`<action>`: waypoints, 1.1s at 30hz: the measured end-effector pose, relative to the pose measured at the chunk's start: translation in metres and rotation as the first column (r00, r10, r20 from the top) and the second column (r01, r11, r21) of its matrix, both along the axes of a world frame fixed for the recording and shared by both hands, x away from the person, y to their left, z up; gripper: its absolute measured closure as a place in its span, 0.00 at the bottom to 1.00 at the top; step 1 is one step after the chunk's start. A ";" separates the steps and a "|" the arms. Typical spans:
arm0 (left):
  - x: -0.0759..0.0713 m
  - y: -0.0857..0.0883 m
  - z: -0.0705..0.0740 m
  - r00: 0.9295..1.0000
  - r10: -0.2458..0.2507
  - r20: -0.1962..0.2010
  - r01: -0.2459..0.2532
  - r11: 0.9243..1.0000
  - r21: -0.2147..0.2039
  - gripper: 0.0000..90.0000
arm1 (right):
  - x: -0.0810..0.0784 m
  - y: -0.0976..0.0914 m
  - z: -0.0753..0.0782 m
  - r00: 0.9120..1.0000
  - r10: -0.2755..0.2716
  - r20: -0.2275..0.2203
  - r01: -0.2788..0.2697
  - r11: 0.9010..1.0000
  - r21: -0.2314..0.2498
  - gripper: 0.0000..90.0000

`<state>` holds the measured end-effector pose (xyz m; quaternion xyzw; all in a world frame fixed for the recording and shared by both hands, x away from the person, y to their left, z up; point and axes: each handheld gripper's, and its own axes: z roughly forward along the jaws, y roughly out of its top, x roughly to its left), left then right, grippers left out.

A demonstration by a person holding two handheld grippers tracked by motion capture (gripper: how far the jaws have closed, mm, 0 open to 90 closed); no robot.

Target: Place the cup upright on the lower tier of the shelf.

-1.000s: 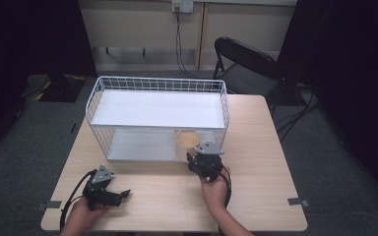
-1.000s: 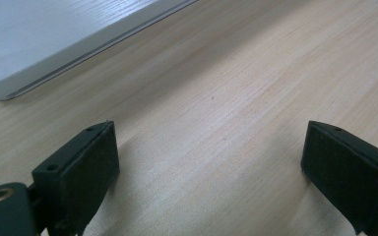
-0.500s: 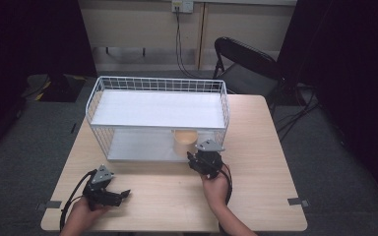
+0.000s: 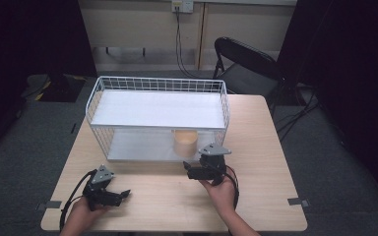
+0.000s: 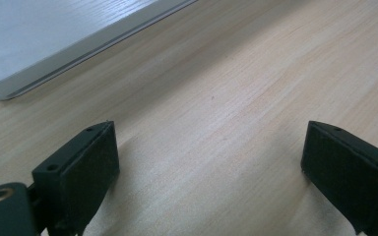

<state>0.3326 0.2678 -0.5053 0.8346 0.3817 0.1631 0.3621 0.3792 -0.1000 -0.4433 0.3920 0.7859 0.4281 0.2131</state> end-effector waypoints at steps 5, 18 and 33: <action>0.000 0.000 0.000 1.000 -0.001 0.000 0.001 1.000 0.001 0.08 | -0.006 -0.005 0.002 0.999 0.030 -0.010 -0.030 1.000 0.009 0.15; 0.000 0.000 0.000 1.000 0.000 -0.001 0.000 1.000 0.000 0.08 | -0.017 -0.032 0.003 0.994 0.106 -0.023 -0.106 0.994 -0.007 0.15; 0.000 0.000 0.000 1.000 -0.001 -0.001 0.001 1.000 0.000 0.08 | -0.026 -0.054 -0.004 0.991 0.132 -0.005 -0.132 0.991 -0.029 0.15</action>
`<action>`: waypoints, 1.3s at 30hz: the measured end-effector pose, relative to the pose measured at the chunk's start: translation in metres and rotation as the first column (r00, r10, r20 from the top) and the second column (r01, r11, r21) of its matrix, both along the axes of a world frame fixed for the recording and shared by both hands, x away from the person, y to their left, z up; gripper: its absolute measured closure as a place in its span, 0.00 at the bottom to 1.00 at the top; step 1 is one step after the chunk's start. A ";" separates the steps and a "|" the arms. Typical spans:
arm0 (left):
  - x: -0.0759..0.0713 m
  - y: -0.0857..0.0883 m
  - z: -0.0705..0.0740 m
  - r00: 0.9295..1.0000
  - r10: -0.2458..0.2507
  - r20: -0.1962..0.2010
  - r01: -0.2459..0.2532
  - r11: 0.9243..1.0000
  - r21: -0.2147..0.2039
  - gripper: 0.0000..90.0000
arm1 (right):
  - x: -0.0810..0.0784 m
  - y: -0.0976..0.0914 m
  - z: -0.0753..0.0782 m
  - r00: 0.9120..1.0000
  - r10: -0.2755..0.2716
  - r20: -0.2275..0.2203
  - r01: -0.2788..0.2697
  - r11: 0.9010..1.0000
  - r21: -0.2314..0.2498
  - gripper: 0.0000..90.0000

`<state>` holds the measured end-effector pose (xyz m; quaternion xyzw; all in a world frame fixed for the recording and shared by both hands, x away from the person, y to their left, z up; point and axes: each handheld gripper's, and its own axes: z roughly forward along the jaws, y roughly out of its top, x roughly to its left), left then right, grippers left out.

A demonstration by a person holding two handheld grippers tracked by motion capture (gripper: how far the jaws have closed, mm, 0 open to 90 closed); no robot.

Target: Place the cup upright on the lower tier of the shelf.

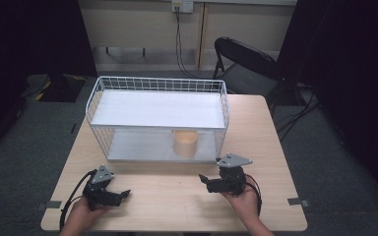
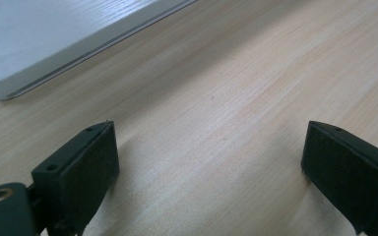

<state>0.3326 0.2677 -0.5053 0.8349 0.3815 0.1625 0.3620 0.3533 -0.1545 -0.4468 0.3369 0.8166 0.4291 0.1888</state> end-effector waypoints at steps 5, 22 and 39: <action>0.000 0.000 0.000 1.000 0.001 0.001 -0.001 1.000 0.000 0.08 | -0.002 -0.007 -0.002 1.000 0.006 0.012 -0.005 1.000 -0.013 0.15; 0.000 0.000 0.000 1.000 0.001 0.000 -0.001 1.000 0.000 0.08 | -0.010 -0.039 -0.013 0.999 0.038 -0.005 -0.038 0.999 -0.014 0.16; 0.000 0.000 0.000 1.000 0.001 0.000 -0.001 1.000 0.000 0.08 | -0.010 -0.067 -0.028 0.998 0.054 -0.015 -0.054 0.998 -0.018 0.17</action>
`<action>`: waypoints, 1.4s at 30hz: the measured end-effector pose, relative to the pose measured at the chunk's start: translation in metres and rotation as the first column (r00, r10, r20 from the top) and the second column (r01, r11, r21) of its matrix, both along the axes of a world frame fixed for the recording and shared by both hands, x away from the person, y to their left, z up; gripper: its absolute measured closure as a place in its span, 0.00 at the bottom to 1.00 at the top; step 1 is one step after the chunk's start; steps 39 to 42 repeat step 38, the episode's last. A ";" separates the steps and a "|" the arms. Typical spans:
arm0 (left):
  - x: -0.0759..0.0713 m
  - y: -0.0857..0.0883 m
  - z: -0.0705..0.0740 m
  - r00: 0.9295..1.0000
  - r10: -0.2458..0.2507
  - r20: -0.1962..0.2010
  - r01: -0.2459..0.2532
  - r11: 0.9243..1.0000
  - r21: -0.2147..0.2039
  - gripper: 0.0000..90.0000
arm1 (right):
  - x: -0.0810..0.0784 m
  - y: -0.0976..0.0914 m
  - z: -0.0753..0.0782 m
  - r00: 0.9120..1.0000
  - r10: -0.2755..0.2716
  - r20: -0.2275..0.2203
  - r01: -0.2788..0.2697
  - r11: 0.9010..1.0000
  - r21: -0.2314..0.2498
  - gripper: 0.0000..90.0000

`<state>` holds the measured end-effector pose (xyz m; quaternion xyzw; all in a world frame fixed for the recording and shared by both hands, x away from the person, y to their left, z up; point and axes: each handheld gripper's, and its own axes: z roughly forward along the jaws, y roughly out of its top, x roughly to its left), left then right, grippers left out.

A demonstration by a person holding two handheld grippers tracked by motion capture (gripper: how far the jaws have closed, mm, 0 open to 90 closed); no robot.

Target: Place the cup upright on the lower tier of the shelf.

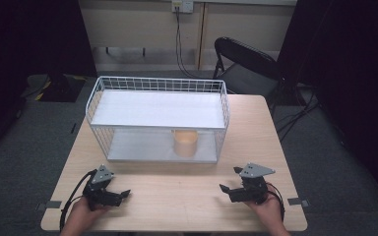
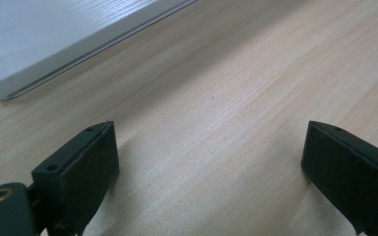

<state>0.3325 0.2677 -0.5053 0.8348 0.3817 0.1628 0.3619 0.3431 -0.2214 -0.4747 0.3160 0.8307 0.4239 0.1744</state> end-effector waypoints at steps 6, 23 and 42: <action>0.000 0.000 0.000 1.000 -0.001 0.000 0.001 1.000 0.000 0.08 | 0.006 -0.013 -0.010 0.999 0.015 -0.032 -0.015 1.000 0.001 0.17; 0.000 0.000 0.000 1.000 0.000 -0.003 0.000 1.000 -0.003 0.08 | 0.009 -0.019 -0.027 0.996 0.036 -0.082 -0.042 0.996 -0.073 0.17; 0.000 0.000 0.000 1.000 0.000 -0.003 0.000 1.000 -0.002 0.07 | 0.010 -0.019 -0.028 0.995 0.033 -0.097 -0.042 0.996 -0.085 0.15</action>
